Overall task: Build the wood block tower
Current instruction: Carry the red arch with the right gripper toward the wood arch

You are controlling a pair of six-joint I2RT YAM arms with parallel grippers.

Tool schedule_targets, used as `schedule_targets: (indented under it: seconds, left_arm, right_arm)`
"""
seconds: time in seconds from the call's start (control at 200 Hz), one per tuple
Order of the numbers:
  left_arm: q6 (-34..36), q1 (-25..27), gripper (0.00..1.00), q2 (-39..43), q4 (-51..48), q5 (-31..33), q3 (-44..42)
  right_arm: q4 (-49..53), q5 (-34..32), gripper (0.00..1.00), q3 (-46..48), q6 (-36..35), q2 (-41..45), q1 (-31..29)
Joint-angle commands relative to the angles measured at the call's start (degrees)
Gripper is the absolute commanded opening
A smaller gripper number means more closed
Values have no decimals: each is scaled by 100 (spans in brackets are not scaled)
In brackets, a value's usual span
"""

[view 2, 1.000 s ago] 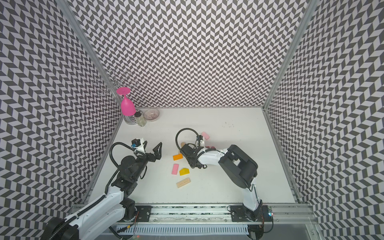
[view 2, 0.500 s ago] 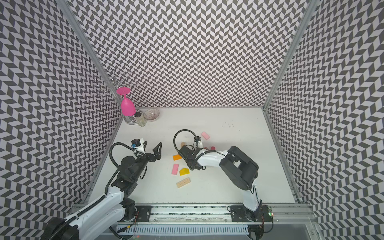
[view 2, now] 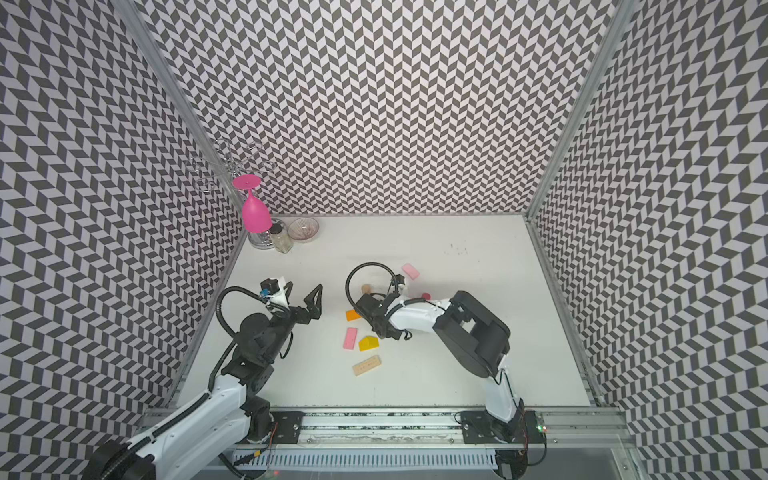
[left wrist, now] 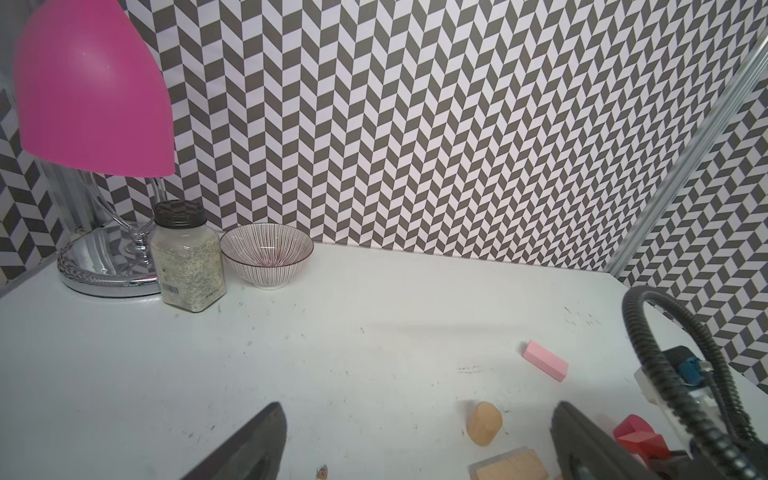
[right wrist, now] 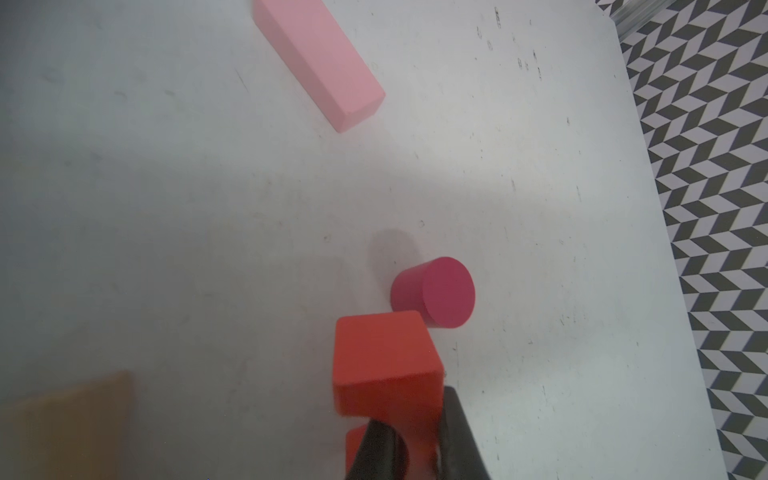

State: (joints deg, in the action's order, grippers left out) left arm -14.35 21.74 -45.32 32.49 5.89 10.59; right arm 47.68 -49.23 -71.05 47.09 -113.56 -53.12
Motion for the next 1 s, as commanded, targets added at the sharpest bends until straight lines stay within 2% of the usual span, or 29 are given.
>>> schedule_targets:
  seconds: [0.0,0.115,0.3,0.526,0.761,0.997]
  left_arm:
    - [-50,6,100,108,48,83,-81]
    - [-54,4,100,185,44,79,-116]
    - [-65,-2,100,321,33,79,-176]
    - [-68,-3,100,366,37,96,-198]
    - [-68,-3,100,348,43,105,-198]
    - [-77,-3,100,357,43,105,-198]
  right_arm:
    - [764,287,5,173,465,150,-11]
    - [1032,249,5,234,615,167,-5]
    - [1329,137,5,113,741,-354,12]
    - [924,357,5,42,278,-491,10]
    - [270,701,21,150,-248,-241,1]
    - [-8,889,22,152,-420,-155,-15]
